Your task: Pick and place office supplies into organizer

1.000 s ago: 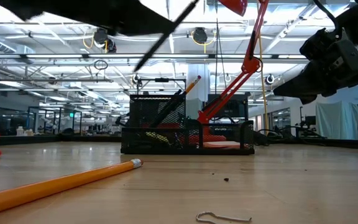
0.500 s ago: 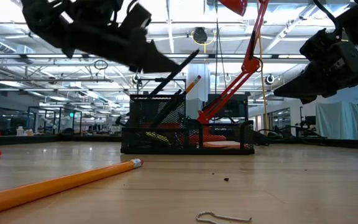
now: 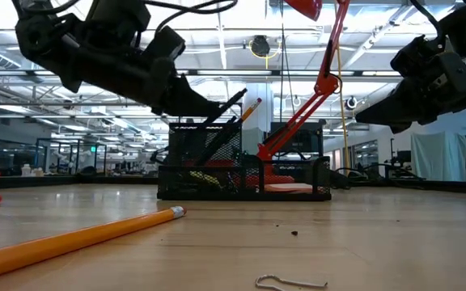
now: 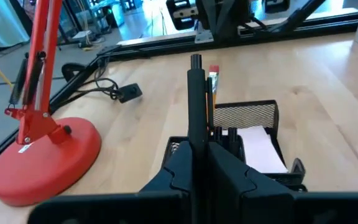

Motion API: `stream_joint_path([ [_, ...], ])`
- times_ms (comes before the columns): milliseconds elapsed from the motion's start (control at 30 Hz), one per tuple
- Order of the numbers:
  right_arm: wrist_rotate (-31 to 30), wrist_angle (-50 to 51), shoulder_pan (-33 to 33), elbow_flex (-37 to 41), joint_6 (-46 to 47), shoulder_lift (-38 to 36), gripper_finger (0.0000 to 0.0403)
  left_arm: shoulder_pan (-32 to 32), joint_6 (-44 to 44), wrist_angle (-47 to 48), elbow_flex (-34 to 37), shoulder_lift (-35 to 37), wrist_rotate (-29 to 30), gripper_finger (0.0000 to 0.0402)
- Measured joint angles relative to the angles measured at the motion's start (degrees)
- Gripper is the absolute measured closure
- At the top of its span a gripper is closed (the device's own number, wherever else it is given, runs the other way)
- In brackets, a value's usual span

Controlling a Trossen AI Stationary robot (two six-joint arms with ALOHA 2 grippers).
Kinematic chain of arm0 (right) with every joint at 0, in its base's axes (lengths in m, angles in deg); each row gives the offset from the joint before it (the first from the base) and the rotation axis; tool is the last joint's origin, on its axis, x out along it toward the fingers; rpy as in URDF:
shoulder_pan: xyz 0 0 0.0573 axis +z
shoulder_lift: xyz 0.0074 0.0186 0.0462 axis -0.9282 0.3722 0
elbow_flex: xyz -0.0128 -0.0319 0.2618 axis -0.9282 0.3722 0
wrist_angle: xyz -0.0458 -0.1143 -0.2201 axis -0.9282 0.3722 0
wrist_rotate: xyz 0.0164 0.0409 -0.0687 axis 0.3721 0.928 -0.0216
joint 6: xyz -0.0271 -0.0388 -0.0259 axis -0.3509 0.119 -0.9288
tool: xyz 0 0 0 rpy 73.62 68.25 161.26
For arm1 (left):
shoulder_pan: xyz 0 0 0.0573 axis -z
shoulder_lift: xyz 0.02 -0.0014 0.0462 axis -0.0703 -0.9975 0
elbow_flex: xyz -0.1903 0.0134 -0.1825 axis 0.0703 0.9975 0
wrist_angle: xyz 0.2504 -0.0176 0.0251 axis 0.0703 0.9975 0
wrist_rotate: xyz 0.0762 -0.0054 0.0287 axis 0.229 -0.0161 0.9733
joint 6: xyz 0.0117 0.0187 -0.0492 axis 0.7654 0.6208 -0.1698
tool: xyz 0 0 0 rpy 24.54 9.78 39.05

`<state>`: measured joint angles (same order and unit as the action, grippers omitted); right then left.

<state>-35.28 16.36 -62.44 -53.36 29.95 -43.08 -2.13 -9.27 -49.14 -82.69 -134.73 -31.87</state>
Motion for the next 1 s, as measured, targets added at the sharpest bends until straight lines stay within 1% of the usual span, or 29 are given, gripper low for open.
stream_joint_path([
  [233,-0.1,-0.1,0.0,0.0,0.0,0.0,0.0401,-0.9,-0.4,-3.2,-0.4,-3.8,0.0,0.0371],
  [433,-0.1,0.0,0.0,0.0,-0.3,0.0,0.0401,-0.9,-1.6,-4.3,-0.4,-4.9,-0.2,0.0371],
  [533,-0.1,0.0,0.0,0.0,-0.4,0.0,0.0401,-0.9,-3.0,-4.2,-0.4,-4.9,-1.5,0.0369],
  [600,-0.1,0.0,0.0,0.0,-0.4,0.0,0.0401,-0.9,-3.0,-4.2,-0.4,-5.0,-2.1,0.0360],
  [833,-0.1,0.0,0.0,0.0,-0.4,0.0,0.0401,-0.9,-3.8,-3.9,-0.4,-5.0,-2.5,0.0300],
  [900,-0.1,0.0,0.0,0.0,-0.4,0.0,0.0401,-0.9,-3.7,-4.0,-0.3,-5.0,-2.5,0.0291],
  [1000,-0.1,0.0,0.0,0.0,-0.4,0.0,0.0401,-0.8,-2.9,-3.6,-0.3,-4.1,-2.5,0.0288],
])
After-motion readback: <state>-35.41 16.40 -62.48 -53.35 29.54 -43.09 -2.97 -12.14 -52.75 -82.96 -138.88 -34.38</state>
